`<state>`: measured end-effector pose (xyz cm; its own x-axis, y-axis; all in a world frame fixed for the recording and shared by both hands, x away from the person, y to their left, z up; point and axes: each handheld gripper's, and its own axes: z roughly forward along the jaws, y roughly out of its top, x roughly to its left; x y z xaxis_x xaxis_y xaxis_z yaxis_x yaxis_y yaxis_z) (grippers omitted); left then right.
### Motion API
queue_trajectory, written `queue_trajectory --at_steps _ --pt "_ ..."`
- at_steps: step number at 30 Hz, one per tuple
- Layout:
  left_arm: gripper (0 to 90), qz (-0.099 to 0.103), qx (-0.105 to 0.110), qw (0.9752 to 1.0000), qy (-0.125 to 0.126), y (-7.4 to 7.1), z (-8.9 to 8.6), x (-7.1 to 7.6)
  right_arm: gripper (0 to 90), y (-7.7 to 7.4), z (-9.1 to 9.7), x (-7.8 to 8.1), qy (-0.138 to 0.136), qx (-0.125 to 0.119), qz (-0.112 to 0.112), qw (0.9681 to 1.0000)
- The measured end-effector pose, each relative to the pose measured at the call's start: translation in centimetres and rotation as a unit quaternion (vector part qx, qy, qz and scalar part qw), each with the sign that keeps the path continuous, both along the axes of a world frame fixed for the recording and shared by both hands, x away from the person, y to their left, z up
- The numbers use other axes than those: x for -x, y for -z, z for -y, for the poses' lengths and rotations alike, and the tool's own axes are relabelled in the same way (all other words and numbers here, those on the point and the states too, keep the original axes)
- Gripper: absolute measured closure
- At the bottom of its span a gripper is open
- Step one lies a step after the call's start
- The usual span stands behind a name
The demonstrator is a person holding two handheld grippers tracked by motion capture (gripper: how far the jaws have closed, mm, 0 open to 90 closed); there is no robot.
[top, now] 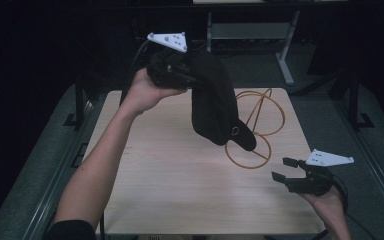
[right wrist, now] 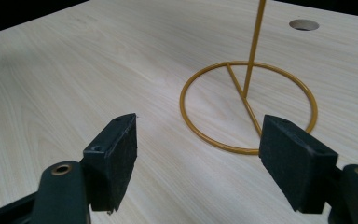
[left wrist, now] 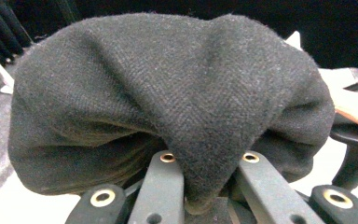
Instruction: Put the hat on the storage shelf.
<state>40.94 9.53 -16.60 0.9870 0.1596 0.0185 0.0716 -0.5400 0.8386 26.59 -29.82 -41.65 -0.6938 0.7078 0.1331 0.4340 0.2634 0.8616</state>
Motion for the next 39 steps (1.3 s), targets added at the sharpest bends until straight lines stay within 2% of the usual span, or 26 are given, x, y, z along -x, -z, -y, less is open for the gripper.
queue_trajectory --at_steps 1,4,5,12,20,23,30,31,32,33,34,35,37,38,39 --pt "85.4 0.000 0.000 1.0000 0.000 0.0 0.0 0.0 27.4 0.0 0.1 0.0 0.002 -0.001 0.001 1.0000" --pt "85.4 -0.006 -0.018 0.9998 0.007 -0.4 1.7 -0.8 27.4 0.0 0.1 0.0 0.003 -0.002 -0.001 1.0000" --pt "85.4 -0.006 -0.018 0.9998 0.007 -0.4 1.7 -0.8 27.4 0.1 0.1 0.0 0.003 -0.003 -0.001 1.0000" --pt "85.3 -0.020 -0.037 0.9990 0.015 -1.1 4.8 -1.9 27.1 0.2 0.2 0.0 0.004 -0.005 -0.002 1.0000" --pt "85.3 -0.044 -0.041 0.9980 0.019 -0.8 6.9 -3.3 27.1 0.4 0.5 0.1 0.007 -0.008 -0.003 0.9999" --pt "85.3 -0.060 -0.049 0.9968 0.019 -0.2 7.9 -4.0 26.9 0.5 0.6 0.1 0.007 -0.009 -0.003 0.9999" --pt "85.3 -0.074 -0.061 0.9951 0.025 0.1 10.2 -4.9 26.4 0.5 1.0 0.0 0.014 -0.013 0.002 0.9998" --pt "85.2 -0.083 -0.064 0.9942 0.025 0.3 11.3 -5.4 26.4 0.5 1.1 0.1 0.018 -0.012 0.004 0.9998" --pt "85.2 -0.083 -0.064 0.9942 0.025 0.3 11.3 -5.4 26.4 0.5 1.1 0.1 0.018 -0.012 0.004 0.9998" --pt "85.0 -0.088 -0.070 0.9933 0.027 0.7 12.8 -5.9 26.4 0.5 1.3 0.1 0.022 -0.016 0.004 0.9996" --pt "84.7 -0.088 -0.070 0.9933 0.027 0.7 12.8 -5.9 26.4 0.5 1.3 0.1 0.022 -0.016 0.004 0.9996" --pt "84.2 -0.093 -0.072 0.9929 0.020 1.3 14.4 -6.3 26.6 0.7 1.5 0.0 0.026 -0.018 0.008 0.9995" --pt "83.3 -0.100 -0.074 0.9922 0.002 2.2 16.1 -6.7 26.8 0.9 1.6 -0.1 0.031 -0.018 0.007 0.9993" --pt "80.5 -0.100 -0.074 0.9922 0.002 2.2 16.1 -6.7 26.8 0.9 1.6 -0.1 0.031 -0.018 0.007 0.9993" --pt "73.1 -0.110 -0.066 0.9916 -0.016 3.3 18.0 -7.1 26.8 1.1 1.7 -0.3 0.033 -0.017 0.003 0.9993"
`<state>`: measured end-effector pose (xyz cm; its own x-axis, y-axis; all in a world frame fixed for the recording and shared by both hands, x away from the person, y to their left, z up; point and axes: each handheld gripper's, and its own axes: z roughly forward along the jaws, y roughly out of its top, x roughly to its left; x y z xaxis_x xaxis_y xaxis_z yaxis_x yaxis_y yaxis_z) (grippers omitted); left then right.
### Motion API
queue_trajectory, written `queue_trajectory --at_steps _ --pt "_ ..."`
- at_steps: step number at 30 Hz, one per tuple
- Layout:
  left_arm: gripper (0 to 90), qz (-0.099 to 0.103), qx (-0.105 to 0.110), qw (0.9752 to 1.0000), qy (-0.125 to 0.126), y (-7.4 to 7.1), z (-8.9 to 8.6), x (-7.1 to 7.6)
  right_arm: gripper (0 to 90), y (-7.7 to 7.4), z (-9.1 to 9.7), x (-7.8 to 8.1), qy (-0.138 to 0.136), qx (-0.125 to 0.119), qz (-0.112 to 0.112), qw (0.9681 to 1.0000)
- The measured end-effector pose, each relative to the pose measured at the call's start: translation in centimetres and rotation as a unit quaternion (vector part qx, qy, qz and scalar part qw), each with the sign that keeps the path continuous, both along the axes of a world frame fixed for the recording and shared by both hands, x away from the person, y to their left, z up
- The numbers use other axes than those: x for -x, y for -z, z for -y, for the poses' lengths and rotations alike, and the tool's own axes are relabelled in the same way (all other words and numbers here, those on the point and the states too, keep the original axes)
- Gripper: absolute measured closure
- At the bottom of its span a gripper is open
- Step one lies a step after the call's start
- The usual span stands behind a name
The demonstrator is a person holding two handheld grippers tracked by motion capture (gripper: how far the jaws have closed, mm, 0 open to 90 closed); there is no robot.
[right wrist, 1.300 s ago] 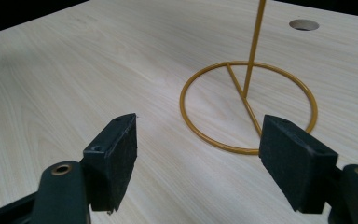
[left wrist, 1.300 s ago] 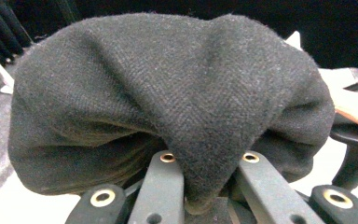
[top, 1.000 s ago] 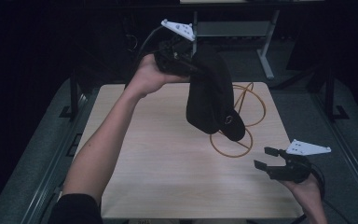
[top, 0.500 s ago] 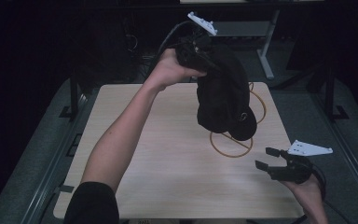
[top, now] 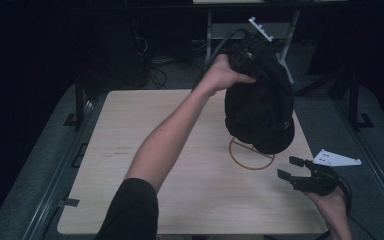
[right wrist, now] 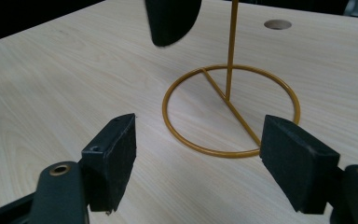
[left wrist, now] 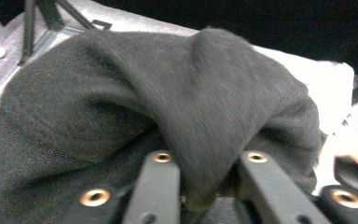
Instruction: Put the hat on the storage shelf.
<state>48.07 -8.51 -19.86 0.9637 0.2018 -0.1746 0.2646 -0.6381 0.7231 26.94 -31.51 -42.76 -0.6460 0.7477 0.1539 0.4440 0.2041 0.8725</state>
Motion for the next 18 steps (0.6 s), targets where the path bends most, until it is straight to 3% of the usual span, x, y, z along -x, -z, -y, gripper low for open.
queue_trajectory --at_steps 2,4,5,11,12,18 --pt "61.1 -0.027 -0.008 0.9996 -0.003 1.1 1.7 -0.4 27.0 0.2 0.0 0.0 0.000 0.001 -0.005 1.0000" --pt "54.3 -0.009 -0.037 0.9992 -0.008 2.1 3.0 -0.4 28.2 0.4 0.1 0.2 -0.001 0.004 -0.006 1.0000" --pt "49.5 -0.009 -0.033 0.9993 -0.010 2.3 3.2 -0.4 28.7 0.5 0.1 0.3 -0.004 0.006 -0.011 0.9999" --pt "46.5 0.004 -0.034 0.9994 -0.008 2.1 3.0 -0.3 28.1 0.6 0.5 0.7 0.000 0.008 -0.015 0.9999" --pt "45.2 0.015 -0.036 0.9992 -0.009 1.8 3.0 -0.1 28.0 0.6 0.7 0.7 0.002 0.006 -0.013 0.9999" --pt "37.2 0.027 -0.007 0.9995 -0.012 1.1 2.8 0.4 28.0 0.6 0.8 0.9 0.006 0.009 -0.008 0.9999"
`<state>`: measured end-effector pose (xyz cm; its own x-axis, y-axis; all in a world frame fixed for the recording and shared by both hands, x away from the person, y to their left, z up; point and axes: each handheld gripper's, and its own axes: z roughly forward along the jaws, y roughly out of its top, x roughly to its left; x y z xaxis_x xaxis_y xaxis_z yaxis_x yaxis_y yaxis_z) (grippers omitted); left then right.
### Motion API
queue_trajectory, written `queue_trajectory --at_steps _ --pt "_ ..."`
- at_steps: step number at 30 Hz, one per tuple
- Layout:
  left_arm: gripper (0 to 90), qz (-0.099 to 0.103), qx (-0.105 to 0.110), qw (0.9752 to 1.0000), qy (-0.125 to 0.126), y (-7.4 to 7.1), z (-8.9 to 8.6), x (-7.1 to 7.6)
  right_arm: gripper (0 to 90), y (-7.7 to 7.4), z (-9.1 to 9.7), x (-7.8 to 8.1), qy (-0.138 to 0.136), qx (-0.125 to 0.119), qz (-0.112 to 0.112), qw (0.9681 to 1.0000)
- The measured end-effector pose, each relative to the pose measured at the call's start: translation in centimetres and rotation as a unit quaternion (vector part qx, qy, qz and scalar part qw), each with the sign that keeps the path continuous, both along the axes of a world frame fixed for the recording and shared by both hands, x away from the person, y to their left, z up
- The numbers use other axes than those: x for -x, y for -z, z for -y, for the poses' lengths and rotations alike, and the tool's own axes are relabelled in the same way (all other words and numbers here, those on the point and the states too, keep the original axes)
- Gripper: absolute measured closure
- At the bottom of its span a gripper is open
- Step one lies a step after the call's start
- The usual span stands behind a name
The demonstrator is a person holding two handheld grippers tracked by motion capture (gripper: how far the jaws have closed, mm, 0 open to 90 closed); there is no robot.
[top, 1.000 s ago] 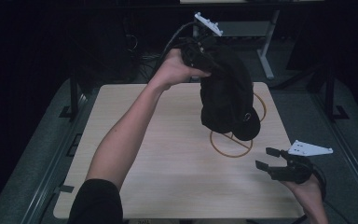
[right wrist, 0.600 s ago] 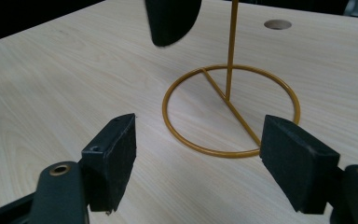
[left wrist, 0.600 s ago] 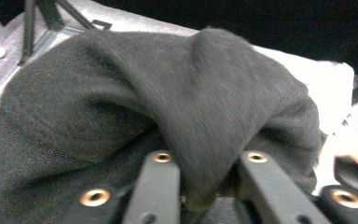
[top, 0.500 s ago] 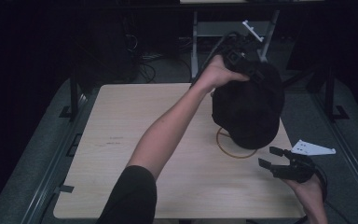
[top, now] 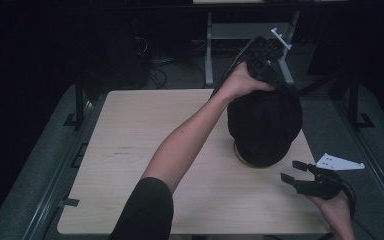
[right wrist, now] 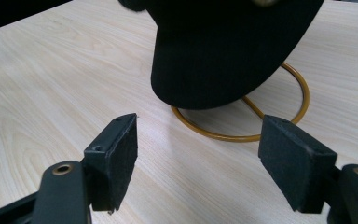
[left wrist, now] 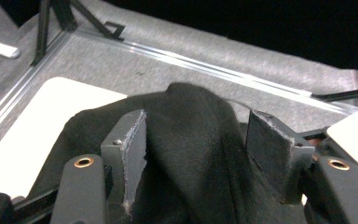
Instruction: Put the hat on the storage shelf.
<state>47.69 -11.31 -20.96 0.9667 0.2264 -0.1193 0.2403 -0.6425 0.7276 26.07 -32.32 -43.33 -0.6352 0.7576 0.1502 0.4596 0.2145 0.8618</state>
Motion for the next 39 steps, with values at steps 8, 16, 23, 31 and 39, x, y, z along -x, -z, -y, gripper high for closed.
queue_trajectory --at_steps 8,16,23,31,39 --pt "32.8 0.008 0.007 0.9999 -0.001 -0.8 -0.8 0.2 27.7 0.0 0.0 0.1 -0.001 0.002 0.002 1.0000" --pt "31.3 0.016 -0.001 0.9999 -0.006 -1.2 -1.6 0.3 27.5 0.0 -0.1 0.0 -0.001 0.004 0.005 1.0000" --pt "30.1 0.020 -0.001 0.9998 -0.008 -1.4 -2.6 0.5 27.3 0.0 -0.3 0.0 -0.004 0.006 0.000 1.0000" --pt "29.9 0.027 -0.004 0.9995 -0.018 -1.4 -4.3 0.8 27.0 0.1 -0.5 -0.1 -0.007 0.009 -0.001 0.9999" --pt "28.9 0.029 -0.005 0.9992 -0.028 -1.0 -6.2 1.3 26.9 0.0 -0.7 0.0 -0.008 0.006 -0.004 0.9999"
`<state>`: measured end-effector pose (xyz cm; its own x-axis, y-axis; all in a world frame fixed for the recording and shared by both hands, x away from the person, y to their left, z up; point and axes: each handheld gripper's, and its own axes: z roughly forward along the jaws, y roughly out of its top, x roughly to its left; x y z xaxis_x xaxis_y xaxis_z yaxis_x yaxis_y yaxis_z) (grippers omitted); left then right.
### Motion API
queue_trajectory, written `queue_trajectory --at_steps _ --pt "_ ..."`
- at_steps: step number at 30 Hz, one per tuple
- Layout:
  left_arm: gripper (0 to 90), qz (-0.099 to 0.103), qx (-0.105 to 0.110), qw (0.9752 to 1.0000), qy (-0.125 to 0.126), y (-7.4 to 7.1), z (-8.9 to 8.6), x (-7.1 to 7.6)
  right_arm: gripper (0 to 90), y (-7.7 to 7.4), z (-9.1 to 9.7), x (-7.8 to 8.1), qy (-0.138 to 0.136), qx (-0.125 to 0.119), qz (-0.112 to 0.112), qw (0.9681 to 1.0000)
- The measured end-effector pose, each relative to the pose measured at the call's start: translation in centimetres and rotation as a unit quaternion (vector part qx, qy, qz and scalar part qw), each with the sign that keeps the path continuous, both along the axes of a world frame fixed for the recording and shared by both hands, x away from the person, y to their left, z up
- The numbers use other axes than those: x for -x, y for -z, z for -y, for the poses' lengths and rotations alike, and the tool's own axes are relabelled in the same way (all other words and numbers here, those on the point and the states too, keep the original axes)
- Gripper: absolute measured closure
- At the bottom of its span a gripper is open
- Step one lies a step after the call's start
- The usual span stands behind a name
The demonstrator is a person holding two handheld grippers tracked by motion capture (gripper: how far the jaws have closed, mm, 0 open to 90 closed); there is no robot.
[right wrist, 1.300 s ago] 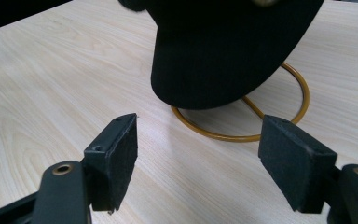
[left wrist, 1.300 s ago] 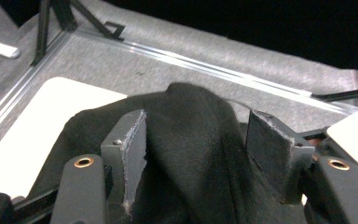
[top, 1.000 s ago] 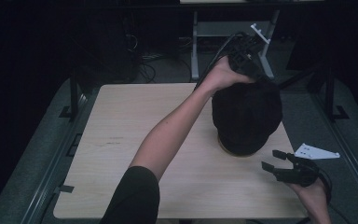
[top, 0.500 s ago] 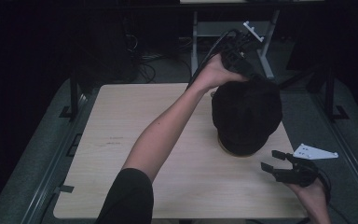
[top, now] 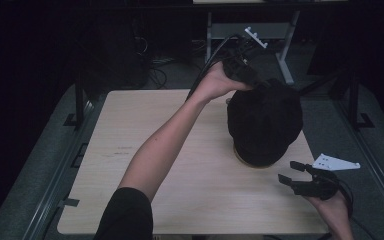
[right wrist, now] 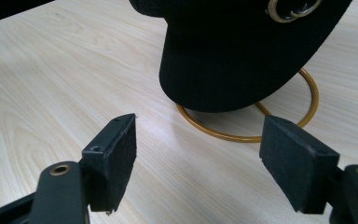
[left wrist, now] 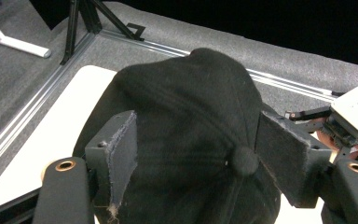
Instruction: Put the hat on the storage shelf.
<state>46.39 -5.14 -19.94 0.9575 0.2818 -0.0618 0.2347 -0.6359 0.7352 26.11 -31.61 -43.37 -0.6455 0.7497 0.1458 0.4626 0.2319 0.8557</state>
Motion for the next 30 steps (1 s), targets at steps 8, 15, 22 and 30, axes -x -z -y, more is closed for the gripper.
queue_trajectory --at_steps 8,15,22,30 --pt "28.5 0.006 -0.003 0.9999 -0.010 0.3 -1.9 0.7 26.7 0.0 -0.2 0.0 0.000 0.001 0.002 1.0000" --pt "28.1 0.014 -0.005 0.9997 -0.020 0.6 -3.9 1.4 26.7 -0.1 -0.5 -0.1 -0.001 0.007 0.001 1.0000" --pt "27.8 0.016 -0.005 0.9994 -0.029 0.8 -5.9 2.0 26.4 0.0 -0.9 -0.1 -0.004 0.011 -0.001 0.9999" --pt "27.1 0.015 -0.003 0.9990 -0.043 1.5 -7.9 3.2 25.2 0.0 -1.5 0.1 -0.007 0.009 0.002 0.9999"
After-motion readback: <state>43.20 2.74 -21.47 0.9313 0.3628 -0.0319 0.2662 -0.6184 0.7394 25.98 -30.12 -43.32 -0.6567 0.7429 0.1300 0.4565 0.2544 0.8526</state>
